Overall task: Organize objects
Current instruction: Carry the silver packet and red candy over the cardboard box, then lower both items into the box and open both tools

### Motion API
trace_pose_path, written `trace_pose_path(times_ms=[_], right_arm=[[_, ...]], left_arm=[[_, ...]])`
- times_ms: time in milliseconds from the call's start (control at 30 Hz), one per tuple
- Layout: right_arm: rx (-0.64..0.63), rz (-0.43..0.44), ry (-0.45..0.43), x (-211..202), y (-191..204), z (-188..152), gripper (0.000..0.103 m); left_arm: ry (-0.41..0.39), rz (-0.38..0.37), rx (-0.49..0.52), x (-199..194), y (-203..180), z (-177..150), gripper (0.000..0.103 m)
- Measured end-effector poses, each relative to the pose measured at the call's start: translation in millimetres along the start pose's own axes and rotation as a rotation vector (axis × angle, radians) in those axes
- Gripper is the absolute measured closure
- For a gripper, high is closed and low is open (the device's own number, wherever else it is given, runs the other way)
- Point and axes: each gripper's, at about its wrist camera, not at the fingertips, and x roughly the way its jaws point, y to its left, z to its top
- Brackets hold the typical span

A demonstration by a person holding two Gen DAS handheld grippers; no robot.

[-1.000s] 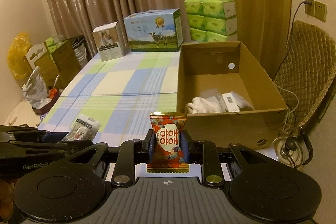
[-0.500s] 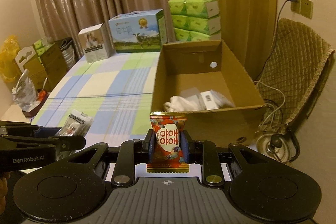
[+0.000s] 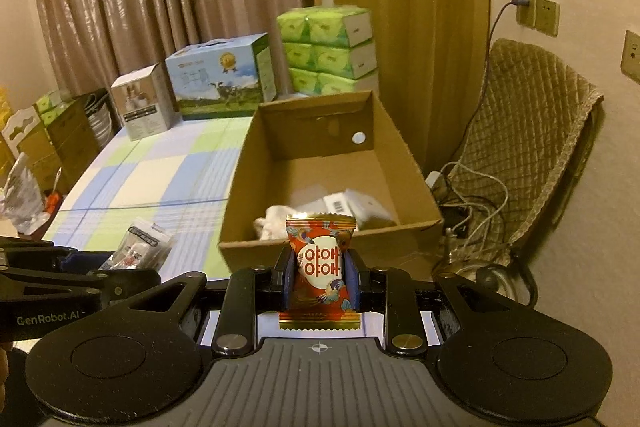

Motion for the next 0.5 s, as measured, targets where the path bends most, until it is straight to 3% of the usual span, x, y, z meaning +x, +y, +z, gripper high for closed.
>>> trace_pose_path(times_ms=[500], right_arm=[[-0.009, -0.008, 0.005, 32, -25, 29, 0.080]], left_arm=[[-0.003, -0.031, 0.011, 41, -19, 44, 0.072]])
